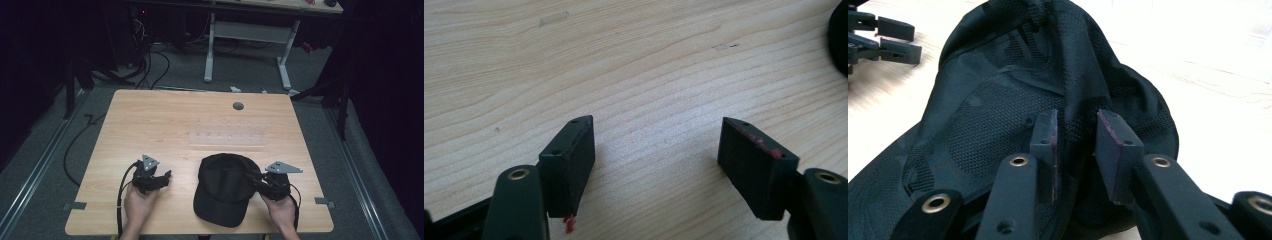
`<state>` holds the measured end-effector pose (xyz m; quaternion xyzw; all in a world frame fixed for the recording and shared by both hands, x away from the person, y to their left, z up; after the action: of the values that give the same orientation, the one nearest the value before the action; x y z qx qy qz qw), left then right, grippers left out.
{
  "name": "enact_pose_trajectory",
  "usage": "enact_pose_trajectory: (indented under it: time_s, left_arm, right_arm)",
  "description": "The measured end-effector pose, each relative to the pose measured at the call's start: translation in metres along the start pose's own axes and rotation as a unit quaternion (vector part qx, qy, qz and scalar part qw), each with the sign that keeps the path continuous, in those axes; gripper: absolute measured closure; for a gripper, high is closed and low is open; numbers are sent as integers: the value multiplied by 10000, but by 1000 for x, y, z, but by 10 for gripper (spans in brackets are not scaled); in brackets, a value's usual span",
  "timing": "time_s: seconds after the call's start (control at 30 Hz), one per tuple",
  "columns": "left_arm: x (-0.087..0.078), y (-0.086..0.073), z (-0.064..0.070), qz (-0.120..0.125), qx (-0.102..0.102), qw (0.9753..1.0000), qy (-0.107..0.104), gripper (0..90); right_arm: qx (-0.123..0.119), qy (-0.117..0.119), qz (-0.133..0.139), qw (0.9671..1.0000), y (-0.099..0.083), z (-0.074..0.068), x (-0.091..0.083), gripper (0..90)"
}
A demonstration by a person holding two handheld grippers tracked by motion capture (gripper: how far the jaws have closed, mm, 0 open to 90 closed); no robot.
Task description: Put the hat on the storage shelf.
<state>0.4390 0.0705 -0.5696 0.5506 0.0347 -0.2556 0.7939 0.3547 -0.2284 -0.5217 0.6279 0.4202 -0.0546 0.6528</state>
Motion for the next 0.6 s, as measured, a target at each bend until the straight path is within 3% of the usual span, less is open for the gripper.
enact_pose_trajectory:
  time_s: [0.37, 0.6]
  left_arm:
    - [0, 0, 0, -8, -4, 10000, -7, 310]
    - [0, 0, 0, -6, 17, 10000, -4, 308]
  right_arm:
    - [32, 3, -31, 10000, -3, 2, 4, 753]
    - [133, 67, 16, 9999, -4, 3, 4, 845]
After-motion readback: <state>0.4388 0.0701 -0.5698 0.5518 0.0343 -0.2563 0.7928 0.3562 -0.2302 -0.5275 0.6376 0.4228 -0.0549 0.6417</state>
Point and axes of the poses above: each handheld gripper's, and its own axes: x roughly forward along the jaws, y roughly out of its top, z roughly to its right, the point moved 7 cm from there along x, roughly forward along the jaws, and after that the axes turned 1 degree about x, right-handed, at the moved point
